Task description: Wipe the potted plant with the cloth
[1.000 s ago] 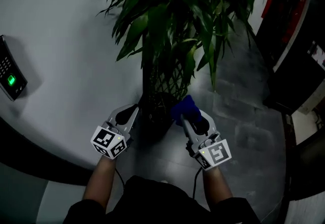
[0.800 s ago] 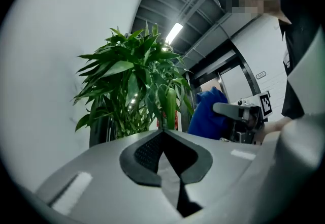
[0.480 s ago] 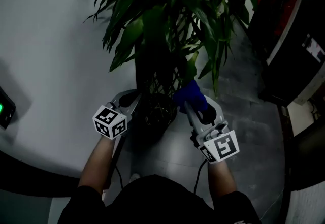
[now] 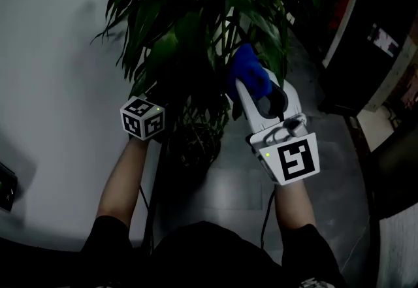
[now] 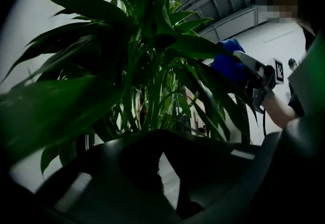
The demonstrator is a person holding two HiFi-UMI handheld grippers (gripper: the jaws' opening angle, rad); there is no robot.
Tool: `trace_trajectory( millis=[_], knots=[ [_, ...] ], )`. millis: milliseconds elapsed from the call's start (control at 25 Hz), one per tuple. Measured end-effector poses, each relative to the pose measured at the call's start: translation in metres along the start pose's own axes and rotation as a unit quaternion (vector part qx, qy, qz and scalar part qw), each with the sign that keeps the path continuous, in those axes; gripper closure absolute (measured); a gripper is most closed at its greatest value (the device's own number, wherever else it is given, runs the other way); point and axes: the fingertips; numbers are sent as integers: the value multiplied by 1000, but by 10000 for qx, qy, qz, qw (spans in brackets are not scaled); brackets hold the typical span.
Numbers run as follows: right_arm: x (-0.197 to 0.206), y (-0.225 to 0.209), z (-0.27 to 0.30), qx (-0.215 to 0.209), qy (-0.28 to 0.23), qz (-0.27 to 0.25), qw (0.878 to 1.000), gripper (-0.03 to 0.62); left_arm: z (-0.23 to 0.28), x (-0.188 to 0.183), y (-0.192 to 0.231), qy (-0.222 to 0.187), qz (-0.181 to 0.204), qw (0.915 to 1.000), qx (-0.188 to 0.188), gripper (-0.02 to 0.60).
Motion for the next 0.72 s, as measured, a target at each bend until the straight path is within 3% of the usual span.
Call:
trace_trajectory(
  millis=[200, 320, 520, 600, 720],
  knots=[
    [-3, 3, 50, 84, 534, -886, 9946, 485, 15, -38, -13, -419, -177, 9981, 405, 575],
    [3, 3, 82, 123, 684, -1099, 9915, 485, 19, -54, -22, -483, -105, 9973, 543, 575],
    [19, 15, 110, -184, 808, -1265, 9885, 485, 29, -63, -39, -374, 182, 9967, 694, 575],
    [28, 22, 112, -237, 1078, -1676, 9797, 485, 30, -62, -43, -276, 434, 9964, 681, 575],
    [37, 38, 116, -508, 1372, -2586, 9548, 485, 29, -64, -44, -183, 815, 9946, 608, 575]
  ],
)
Point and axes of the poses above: the fingertips, and each gripper's own axes: z forward along the fingers, y to its left, x out of its underside, and after that the axes turned 3 degrees about -z, right-handed
